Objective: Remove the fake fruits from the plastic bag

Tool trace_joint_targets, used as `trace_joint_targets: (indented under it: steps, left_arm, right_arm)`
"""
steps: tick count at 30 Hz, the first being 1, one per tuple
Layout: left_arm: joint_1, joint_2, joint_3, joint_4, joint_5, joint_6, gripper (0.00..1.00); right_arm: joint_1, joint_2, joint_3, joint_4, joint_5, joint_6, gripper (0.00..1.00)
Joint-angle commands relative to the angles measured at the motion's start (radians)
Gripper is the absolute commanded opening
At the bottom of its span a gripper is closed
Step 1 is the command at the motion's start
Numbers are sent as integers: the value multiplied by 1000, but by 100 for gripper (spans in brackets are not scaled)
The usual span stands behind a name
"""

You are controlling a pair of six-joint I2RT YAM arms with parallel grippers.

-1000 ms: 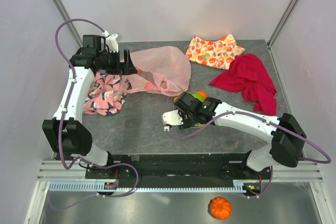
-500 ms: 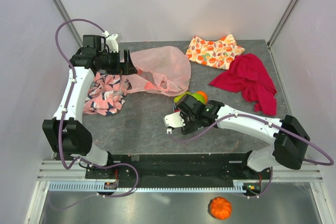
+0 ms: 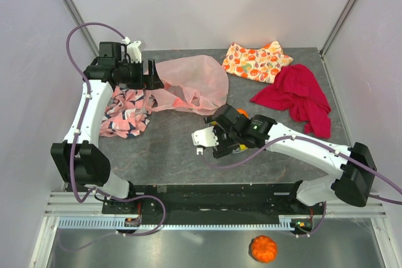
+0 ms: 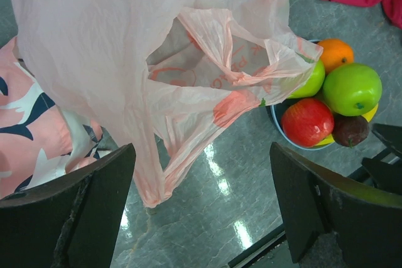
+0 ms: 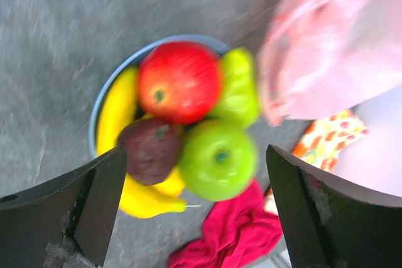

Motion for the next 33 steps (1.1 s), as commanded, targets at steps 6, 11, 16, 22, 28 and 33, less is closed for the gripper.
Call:
trace_joint_targets:
  steps: [6, 11, 16, 22, 28, 33]
  left_arm:
    - [2, -61, -5, -16, -113, 38, 96]
    - [2, -110, -95, -31, -103, 32, 97]
    - [2, -130, -178, -22, -106, 32, 98]
    - [2, -50, -159, -10, -72, 17, 93]
    - [2, 1, -139, -10, -34, 34, 60]
    - [-5, 59, -83, -34, 35, 77, 2]
  right_arm:
    - [-87, 84, 355, 90, -53, 339, 98]
    - [-152, 344, 560, 95, 31, 514, 98]
    - [-207, 548, 686, 89, -6, 458, 98]
    - [-252, 703, 777, 36, 18, 424, 98]
    - [-305, 799, 876, -42, -63, 427, 55]
    - [-376, 843, 999, -54, -85, 508, 0]
